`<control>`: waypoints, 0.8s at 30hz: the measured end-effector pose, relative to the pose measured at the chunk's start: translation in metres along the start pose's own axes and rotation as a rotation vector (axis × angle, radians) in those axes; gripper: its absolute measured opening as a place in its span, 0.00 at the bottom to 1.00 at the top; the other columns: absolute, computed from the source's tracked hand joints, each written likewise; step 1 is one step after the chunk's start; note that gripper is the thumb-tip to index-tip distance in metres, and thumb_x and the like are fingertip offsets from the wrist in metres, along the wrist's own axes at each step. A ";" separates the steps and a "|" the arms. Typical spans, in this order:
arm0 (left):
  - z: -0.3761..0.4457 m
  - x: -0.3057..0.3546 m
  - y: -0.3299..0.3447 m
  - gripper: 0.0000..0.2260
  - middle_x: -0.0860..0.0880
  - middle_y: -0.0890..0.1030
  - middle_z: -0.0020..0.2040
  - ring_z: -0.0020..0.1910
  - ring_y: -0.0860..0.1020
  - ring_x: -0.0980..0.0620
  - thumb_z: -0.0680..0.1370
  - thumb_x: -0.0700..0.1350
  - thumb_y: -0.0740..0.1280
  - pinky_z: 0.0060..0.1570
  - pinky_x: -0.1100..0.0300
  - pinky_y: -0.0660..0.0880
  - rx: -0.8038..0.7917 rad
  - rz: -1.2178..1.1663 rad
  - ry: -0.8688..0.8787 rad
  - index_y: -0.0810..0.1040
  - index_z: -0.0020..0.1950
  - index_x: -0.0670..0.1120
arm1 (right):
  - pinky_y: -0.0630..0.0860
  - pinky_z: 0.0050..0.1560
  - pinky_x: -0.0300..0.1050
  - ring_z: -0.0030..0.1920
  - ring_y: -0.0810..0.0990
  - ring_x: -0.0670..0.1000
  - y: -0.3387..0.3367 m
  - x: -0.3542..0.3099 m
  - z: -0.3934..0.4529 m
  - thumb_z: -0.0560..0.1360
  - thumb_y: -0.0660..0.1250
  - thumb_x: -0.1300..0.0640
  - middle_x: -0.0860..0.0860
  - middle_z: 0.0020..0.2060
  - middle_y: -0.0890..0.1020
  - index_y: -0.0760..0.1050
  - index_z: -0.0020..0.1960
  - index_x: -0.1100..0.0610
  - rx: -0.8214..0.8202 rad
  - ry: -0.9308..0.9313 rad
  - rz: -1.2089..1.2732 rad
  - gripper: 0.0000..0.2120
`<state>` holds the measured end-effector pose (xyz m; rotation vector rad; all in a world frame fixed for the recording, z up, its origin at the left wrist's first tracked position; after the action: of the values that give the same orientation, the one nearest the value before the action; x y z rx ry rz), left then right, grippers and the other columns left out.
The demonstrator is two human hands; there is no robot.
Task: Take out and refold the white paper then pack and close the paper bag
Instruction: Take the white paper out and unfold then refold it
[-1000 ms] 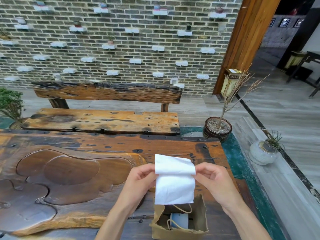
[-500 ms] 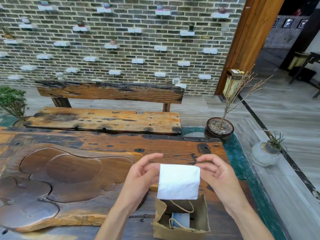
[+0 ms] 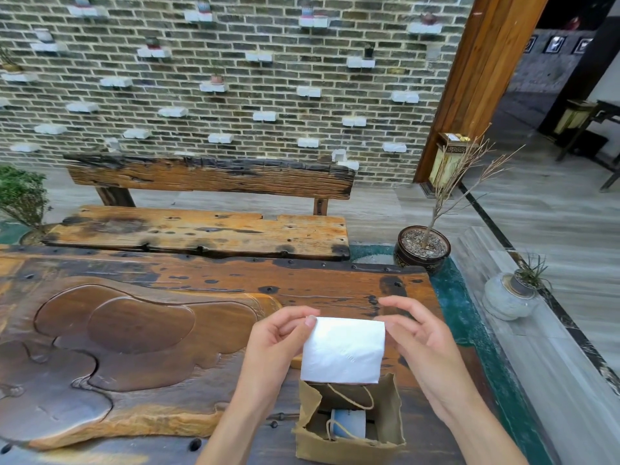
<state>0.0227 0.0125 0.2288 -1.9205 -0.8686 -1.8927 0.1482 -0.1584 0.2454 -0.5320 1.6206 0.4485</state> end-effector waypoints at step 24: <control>-0.006 0.022 0.033 0.14 0.46 0.78 0.37 0.39 0.75 0.48 0.75 0.55 0.69 0.41 0.50 0.68 0.048 -0.091 0.035 0.80 0.40 0.44 | 0.77 0.36 0.57 0.39 0.83 0.55 0.042 -0.025 -0.008 0.75 0.67 0.48 0.50 0.35 0.83 0.82 0.42 0.53 0.157 -0.207 0.027 0.10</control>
<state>0.0370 -0.0117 0.2567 -1.8434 -0.9976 -1.9320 0.1198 -0.1268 0.2708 -0.3348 1.4508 0.3798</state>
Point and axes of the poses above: each hand's wrist, its own z-axis towards the middle knuckle, its own y-axis out of the palm, x = y × z, the point moved 3 cm from there along z, towards the middle knuckle
